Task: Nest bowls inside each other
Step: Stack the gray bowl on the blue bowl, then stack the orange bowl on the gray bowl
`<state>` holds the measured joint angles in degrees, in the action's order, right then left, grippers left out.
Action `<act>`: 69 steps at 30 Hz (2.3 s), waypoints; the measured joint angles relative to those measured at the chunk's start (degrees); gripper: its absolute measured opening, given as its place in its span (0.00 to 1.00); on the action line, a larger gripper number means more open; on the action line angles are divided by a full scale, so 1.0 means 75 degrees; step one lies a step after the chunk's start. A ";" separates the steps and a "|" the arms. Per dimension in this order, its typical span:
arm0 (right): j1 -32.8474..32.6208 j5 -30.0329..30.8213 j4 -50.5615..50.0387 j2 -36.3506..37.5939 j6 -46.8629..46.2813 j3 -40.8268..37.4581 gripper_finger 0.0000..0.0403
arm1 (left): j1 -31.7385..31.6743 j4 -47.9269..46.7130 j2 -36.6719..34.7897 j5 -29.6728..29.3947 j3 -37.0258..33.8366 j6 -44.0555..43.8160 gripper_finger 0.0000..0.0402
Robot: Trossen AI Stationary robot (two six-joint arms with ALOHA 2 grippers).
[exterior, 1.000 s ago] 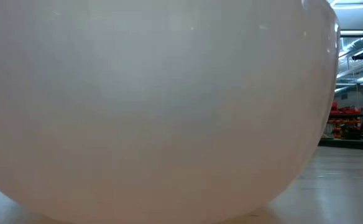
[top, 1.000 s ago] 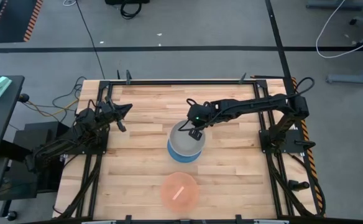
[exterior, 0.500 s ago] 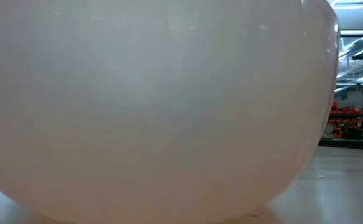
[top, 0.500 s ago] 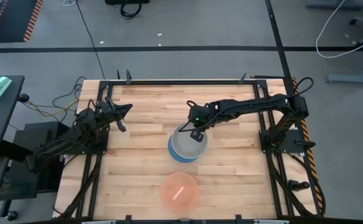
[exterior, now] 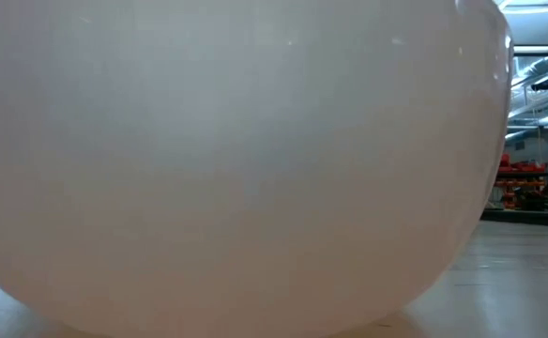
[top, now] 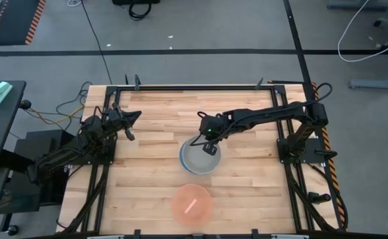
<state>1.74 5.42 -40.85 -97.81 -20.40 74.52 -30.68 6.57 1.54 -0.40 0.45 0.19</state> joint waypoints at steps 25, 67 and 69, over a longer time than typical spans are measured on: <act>0.0175 -0.0246 0.0418 -0.0334 0.0347 0.0003 0.17 | 0.0000 -0.0070 0.0009 0.0003 0.0000 -0.0002 0.04; -0.1282 0.0055 -0.0942 -0.0177 -0.0872 0.0085 0.05 | 0.0000 -0.0291 0.0044 0.0003 0.0003 -0.0210 0.06; -0.1483 0.0530 -0.1345 -0.0180 -0.1013 0.0085 0.06 | 0.0000 -0.0297 0.0044 0.0003 0.0000 -0.0336 0.07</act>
<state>-9.38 9.40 -50.94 -99.15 -28.01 75.16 -30.68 4.34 1.87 -0.38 0.45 -2.33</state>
